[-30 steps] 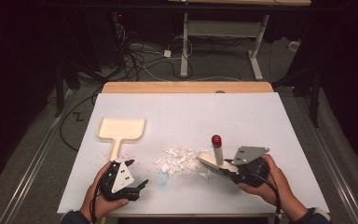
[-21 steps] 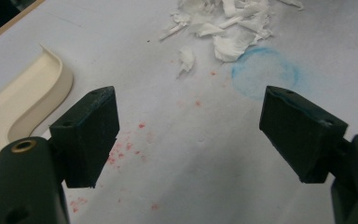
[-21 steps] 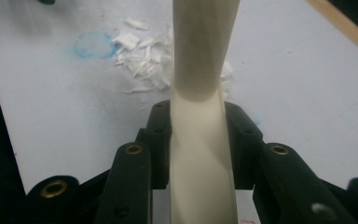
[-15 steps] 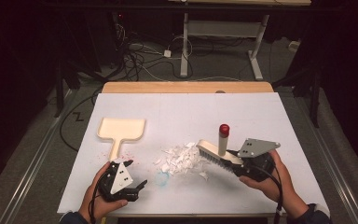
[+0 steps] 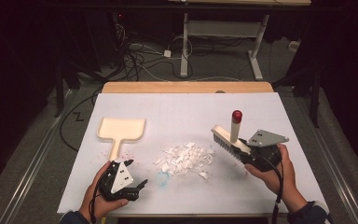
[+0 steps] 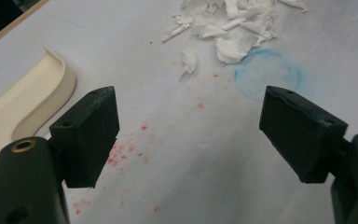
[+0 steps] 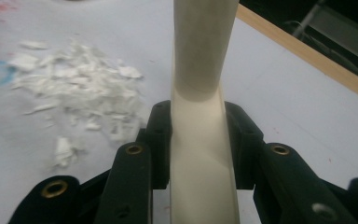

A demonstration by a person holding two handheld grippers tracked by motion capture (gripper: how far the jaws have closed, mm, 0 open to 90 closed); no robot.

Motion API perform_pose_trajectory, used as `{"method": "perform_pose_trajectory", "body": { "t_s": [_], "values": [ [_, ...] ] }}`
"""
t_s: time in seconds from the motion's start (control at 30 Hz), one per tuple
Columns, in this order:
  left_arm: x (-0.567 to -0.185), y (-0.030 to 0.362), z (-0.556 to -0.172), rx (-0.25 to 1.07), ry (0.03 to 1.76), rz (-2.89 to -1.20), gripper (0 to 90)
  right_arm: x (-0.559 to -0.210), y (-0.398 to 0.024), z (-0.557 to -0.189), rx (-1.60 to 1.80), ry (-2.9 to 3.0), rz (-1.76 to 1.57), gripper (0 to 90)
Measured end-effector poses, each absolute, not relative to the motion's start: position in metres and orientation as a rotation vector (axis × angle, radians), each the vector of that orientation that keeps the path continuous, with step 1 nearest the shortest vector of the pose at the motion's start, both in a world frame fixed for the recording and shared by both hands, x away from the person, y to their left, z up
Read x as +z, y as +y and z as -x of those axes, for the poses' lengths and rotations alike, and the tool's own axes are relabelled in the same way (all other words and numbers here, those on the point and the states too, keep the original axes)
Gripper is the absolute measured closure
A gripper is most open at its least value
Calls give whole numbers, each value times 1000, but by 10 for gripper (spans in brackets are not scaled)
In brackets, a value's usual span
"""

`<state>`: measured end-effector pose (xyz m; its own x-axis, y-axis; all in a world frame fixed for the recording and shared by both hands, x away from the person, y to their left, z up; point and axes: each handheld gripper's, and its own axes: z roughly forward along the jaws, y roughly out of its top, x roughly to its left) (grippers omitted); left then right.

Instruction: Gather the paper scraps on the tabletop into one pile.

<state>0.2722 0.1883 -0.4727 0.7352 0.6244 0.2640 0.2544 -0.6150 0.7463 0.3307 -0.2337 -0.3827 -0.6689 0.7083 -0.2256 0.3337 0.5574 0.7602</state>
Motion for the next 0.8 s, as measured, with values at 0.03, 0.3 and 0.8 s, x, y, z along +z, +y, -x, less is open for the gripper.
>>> {"method": "perform_pose_trajectory", "body": {
  "t_s": [0.03, 0.3, 0.8],
  "values": [
    [-473, 188, -272, 669, 657, -2225, 188, -394, -232, -341, 927, 2238, -886, 684],
    [-473, 188, -273, 668, 665, -2219, 188, -421, -204, -356, 851, 2204, -954, 684],
    [-472, 189, -273, 666, 661, -2211, 188, -432, -108, -330, 947, 2236, -778, 683]
  ]
}}
